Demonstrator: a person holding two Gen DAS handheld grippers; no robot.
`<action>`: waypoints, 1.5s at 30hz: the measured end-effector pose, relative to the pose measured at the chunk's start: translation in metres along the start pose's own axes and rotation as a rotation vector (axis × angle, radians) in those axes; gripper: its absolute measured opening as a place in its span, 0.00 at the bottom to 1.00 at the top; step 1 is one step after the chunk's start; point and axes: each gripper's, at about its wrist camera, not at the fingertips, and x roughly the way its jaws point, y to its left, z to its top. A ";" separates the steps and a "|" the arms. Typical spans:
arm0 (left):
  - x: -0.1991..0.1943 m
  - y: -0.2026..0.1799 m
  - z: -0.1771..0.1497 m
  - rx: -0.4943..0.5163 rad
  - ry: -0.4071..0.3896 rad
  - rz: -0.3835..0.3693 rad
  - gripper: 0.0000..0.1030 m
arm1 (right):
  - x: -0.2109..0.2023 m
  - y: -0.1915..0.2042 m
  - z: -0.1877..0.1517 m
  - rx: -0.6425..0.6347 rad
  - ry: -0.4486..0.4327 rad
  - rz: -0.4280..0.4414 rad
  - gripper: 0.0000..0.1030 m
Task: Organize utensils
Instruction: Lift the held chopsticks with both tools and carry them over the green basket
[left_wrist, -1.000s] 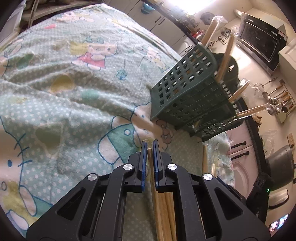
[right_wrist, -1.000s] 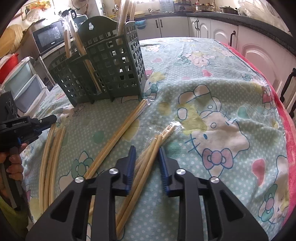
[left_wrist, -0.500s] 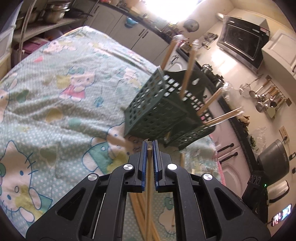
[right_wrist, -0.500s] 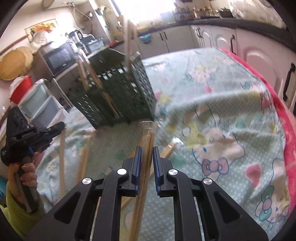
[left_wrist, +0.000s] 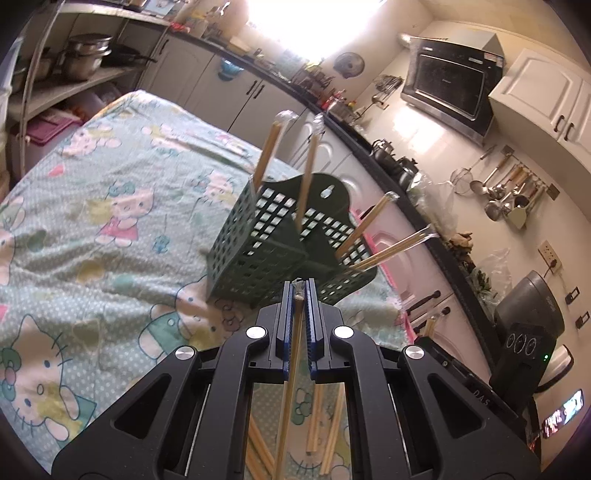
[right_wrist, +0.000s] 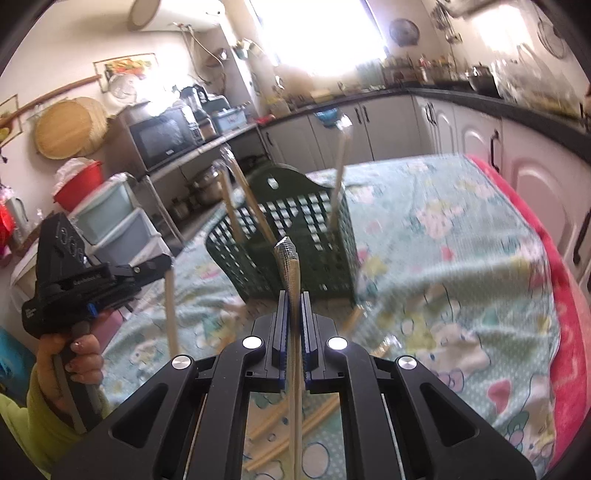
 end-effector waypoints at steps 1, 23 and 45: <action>-0.002 -0.003 0.002 0.007 -0.007 -0.005 0.03 | -0.001 0.002 0.002 -0.003 -0.009 0.005 0.06; -0.022 -0.042 0.030 0.096 -0.092 -0.055 0.03 | -0.021 0.030 0.052 -0.052 -0.188 0.054 0.06; -0.046 -0.074 0.083 0.151 -0.214 -0.081 0.03 | -0.032 0.044 0.100 -0.073 -0.324 0.049 0.06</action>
